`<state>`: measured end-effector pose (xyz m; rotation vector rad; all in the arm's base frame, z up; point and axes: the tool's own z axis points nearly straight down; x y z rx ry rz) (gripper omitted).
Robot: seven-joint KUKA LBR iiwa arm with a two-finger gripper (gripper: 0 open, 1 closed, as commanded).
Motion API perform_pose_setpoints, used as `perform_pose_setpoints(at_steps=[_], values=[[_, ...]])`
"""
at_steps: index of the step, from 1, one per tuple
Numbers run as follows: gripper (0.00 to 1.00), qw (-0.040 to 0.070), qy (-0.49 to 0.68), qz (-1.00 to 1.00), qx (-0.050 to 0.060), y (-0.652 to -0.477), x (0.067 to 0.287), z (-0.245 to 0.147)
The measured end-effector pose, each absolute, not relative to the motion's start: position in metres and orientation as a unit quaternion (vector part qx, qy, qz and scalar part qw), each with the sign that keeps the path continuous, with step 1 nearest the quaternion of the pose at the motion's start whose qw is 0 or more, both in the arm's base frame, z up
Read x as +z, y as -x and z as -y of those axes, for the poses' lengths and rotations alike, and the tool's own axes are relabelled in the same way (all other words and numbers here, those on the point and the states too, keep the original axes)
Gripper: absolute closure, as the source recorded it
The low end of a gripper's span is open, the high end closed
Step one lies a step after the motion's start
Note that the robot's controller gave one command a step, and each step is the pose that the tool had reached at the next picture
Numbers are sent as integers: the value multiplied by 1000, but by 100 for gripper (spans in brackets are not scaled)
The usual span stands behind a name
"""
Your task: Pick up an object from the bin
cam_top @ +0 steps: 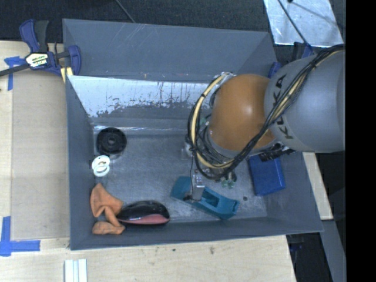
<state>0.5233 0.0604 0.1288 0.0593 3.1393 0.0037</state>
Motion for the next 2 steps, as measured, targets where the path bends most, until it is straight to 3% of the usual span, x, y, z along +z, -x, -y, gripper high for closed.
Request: perform_pose_setpoints(at_steps=[1,2], values=[[0,0,-23,-1000,-1,-542,145,-27],[0,7,-14,-1000,0,-520,108,-42]])
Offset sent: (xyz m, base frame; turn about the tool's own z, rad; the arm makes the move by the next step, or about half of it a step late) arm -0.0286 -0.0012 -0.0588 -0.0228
